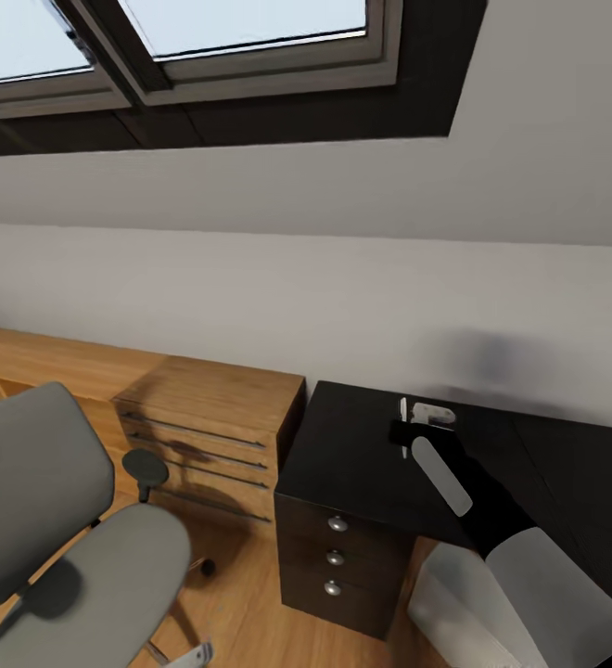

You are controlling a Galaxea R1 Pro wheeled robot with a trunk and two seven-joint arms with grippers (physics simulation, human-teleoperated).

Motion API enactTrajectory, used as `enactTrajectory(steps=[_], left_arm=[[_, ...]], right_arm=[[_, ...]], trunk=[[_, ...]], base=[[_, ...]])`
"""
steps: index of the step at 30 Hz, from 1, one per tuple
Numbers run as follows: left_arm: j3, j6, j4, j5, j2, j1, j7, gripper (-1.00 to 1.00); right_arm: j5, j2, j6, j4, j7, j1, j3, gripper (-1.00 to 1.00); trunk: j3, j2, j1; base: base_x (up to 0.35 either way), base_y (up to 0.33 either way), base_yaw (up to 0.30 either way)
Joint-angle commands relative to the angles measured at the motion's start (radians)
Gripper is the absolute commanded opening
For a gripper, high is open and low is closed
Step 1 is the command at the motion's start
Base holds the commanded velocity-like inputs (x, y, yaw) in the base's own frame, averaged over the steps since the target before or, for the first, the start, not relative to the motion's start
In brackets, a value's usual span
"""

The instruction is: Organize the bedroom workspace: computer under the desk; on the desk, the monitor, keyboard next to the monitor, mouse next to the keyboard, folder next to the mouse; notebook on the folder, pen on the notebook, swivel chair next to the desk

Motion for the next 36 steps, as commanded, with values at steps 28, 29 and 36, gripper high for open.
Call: enactTrajectory(steps=[28,29,36], left_arm=[[-0.010,-0.014,0.050,0.008,0.000,-0.001,-0.038,1.00],[-0.010,-0.014,0.052,0.009,0.000,-0.001,-0.038,1.00],[-0.010,-0.014,0.069,0.006,-0.001,-0.001,-0.038,1.00]], right_arm=[[-0.012,-0.114,0.004,0.005,-0.037,0.055,-0.119,-1.00],[-0.012,-0.129,0.002,0.008,-0.032,0.062,-0.120,-1.00],[-0.009,-0.155,-0.006,0.060,0.007,0.074,-0.137,-1.00]], trunk=[[0.044,0.083,-0.046],[0.044,0.083,-0.046],[0.045,0.083,-0.046]], base=[[0.000,0.000,-0.271],[0.000,0.000,-0.289],[0.000,0.000,-0.291]])
